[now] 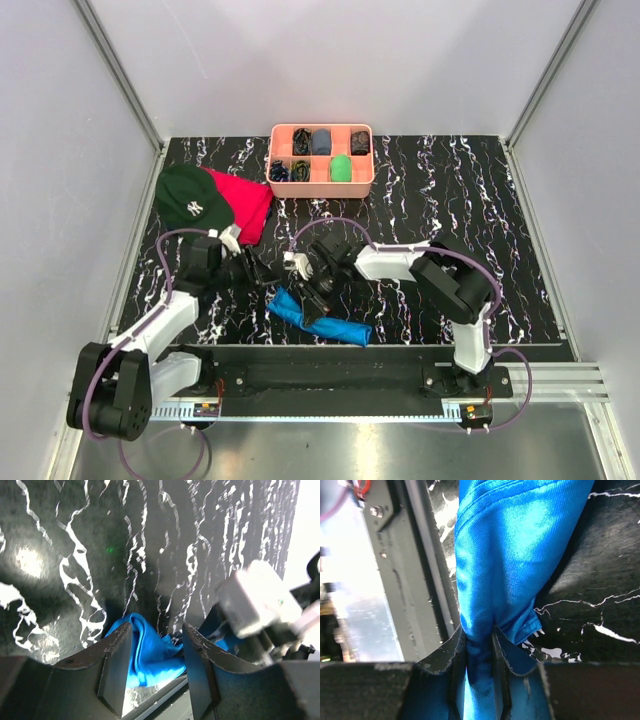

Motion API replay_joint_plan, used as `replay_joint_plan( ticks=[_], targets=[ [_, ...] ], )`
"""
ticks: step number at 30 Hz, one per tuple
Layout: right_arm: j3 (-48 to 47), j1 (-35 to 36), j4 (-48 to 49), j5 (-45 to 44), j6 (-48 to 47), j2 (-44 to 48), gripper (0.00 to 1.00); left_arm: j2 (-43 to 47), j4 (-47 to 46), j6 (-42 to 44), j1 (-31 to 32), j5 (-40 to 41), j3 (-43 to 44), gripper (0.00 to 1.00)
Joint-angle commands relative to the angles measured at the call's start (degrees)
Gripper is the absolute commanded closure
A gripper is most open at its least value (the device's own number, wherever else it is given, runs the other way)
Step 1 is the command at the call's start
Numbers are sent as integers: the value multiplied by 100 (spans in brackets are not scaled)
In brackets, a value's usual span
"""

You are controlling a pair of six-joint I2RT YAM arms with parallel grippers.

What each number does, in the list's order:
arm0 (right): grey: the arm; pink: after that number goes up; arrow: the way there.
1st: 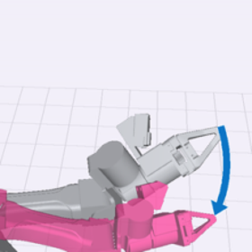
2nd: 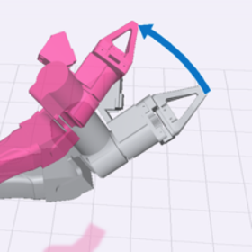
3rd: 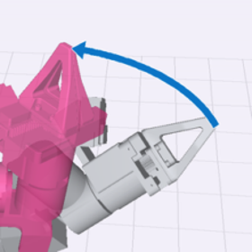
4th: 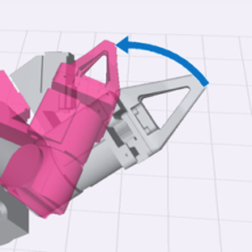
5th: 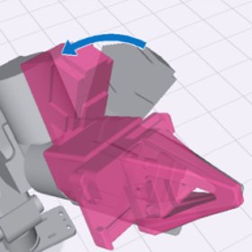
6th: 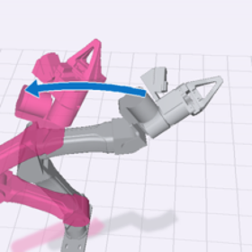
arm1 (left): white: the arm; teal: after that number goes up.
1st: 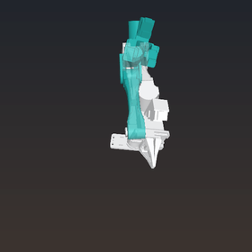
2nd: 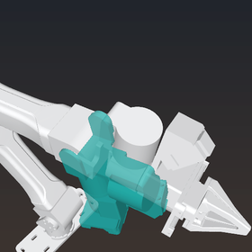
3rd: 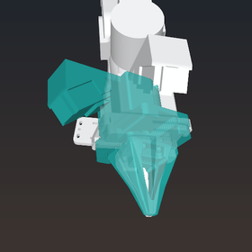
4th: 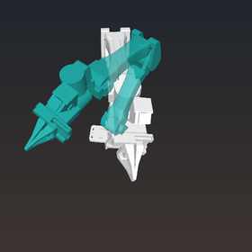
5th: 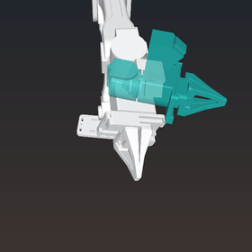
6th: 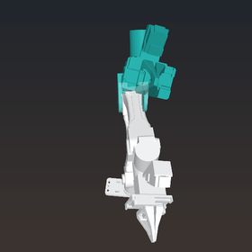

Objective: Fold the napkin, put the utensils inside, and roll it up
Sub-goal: Roll the napkin with the utensil

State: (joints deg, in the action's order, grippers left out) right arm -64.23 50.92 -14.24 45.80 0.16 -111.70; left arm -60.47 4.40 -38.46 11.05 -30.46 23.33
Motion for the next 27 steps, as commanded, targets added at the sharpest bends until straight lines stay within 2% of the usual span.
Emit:
replay_joint_plan(
  ticks=[1,8,12,16,19,20,21,23,24,27],
  targets=[
    [-353,-222,-17,1052,230,-273,74,9,-299,-4,-33,-12,-276,53],
    [-600,-538,9,1668,335,-730,75,-307,-836,-136,-6,-320,-496,52],
    [-723,-627,0,1783,335,-915,75,-781,-1230,-197,38,-390,-540,52],
    [-732,-644,-9,1635,353,-915,76,-1195,-1600,-294,82,-601,-549,60],
    [-723,-644,-44,1389,370,-810,73,-1459,-1715,-338,99,-698,-514,82],
    [-714,-644,-61,1309,396,-714,70,-1529,-1689,-338,99,-690,-488,97],
    [-714,-644,-87,1091,414,-643,67,-1556,-1636,-338,99,-655,-470,100],
    [-697,-644,-201,888,388,-372,59,-1626,-1496,-320,91,-602,-391,100],
    [-688,-644,-245,634,379,-257,47,-1652,-1443,-320,99,-584,-347,100],
    [-644,-636,-413,72,283,270,34,-1775,-1249,-294,99,-505,-207,100]
  ],
)
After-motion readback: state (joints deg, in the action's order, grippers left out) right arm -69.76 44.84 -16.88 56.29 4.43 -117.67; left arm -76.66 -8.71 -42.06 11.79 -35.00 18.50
